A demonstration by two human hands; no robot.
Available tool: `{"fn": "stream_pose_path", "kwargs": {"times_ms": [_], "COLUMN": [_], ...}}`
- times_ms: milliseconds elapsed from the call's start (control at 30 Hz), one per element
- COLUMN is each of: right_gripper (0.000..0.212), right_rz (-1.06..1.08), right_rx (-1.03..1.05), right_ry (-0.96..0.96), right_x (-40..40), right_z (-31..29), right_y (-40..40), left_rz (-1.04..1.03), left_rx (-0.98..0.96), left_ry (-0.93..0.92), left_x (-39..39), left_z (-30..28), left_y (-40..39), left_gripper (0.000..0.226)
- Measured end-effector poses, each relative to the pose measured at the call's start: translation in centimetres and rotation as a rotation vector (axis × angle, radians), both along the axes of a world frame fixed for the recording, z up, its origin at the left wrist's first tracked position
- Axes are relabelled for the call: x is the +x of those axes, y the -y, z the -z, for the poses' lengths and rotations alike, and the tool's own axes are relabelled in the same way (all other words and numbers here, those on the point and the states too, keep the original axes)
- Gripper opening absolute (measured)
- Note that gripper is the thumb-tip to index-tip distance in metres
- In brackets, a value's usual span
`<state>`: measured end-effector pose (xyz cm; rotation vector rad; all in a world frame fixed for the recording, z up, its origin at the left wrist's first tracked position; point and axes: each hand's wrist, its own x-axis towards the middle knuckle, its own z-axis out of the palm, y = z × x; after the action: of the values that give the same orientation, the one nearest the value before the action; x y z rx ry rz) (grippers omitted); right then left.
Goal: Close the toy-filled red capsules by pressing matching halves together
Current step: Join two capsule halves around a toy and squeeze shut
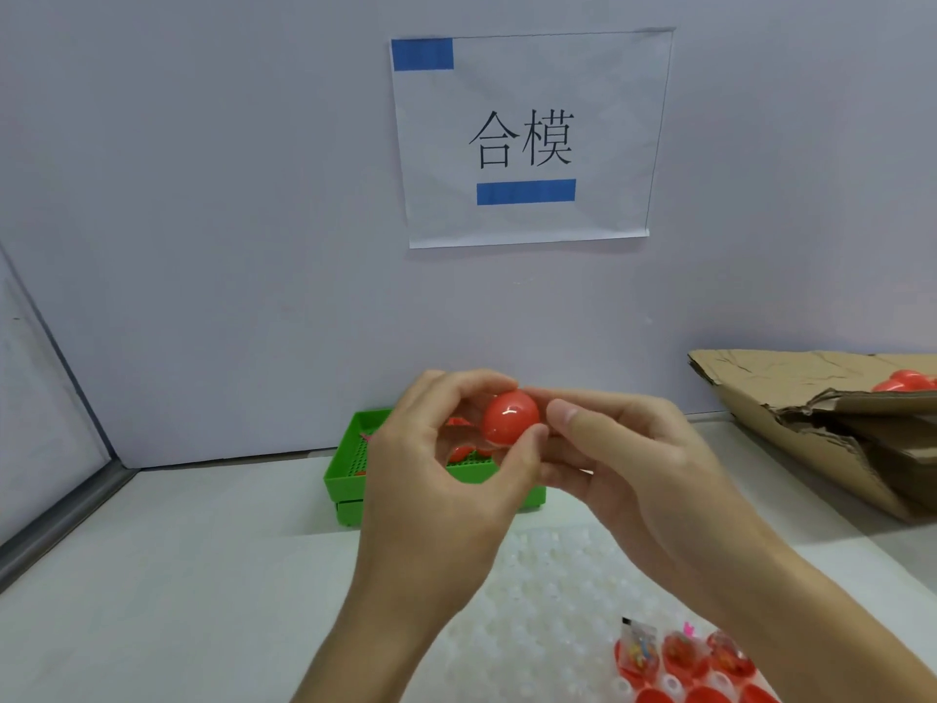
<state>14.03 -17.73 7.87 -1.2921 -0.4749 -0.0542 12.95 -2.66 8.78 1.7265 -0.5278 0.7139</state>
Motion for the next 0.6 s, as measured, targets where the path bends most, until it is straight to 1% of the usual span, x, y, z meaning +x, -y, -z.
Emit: {"fn": "stream_pose_path", "kwargs": {"times_ms": [100,167,200,233,267,300,367,400,433,467,600], "right_gripper": [0.035,0.032,0.031,0.030,0.031,0.034,0.039,0.040,0.043,0.046,0.052], "right_rz": [-0.047,0.004,0.029,0.051,0.066,0.066,0.008,-0.029,-0.058,-0.080,-0.155], "right_rx": [-0.133,-0.183,-0.179,-0.164,-0.141,-0.115,-0.065,-0.043,-0.020,0.004,0.060], "right_ry": [0.074,0.078,0.075,0.068,0.056,0.039,0.011,-0.005,-0.024,-0.043,-0.057], "right_x": [-0.1,0.1,0.3,0.4,0.5,0.6,0.6,0.6,0.5,0.5,0.4], "right_z": [0.1,0.4,0.5,0.5,0.6,0.5,0.4,0.3,0.3,0.3,0.4], "right_y": [0.2,0.2,0.2,0.2,0.3,0.4,0.6,0.6,0.6,0.6,0.4], "left_rz": [-0.179,-0.215,-0.209,-0.177,-0.103,0.024,0.342,0.446,0.487,0.473,0.318], "left_rx": [0.215,0.286,0.304,0.297,0.243,0.135,-0.112,-0.177,-0.180,-0.163,-0.098], "left_ry": [0.145,0.183,0.168,0.130,0.060,-0.041,-0.257,-0.321,-0.332,-0.307,-0.141], "left_x": [0.2,0.3,0.3,0.3,0.3,0.3,0.4,0.4,0.5,0.5,0.5], "left_z": [0.2,0.5,0.6,0.7,0.8,0.8,0.5,0.4,0.4,0.3,0.5], "left_y": [0.2,0.4,0.4,0.4,0.3,0.1,-0.3,-0.5,-0.6,-0.5,0.1], "left_gripper": [0.018,0.019,0.021,0.026,0.032,0.039,0.046,0.049,0.047,0.043,0.028]}}
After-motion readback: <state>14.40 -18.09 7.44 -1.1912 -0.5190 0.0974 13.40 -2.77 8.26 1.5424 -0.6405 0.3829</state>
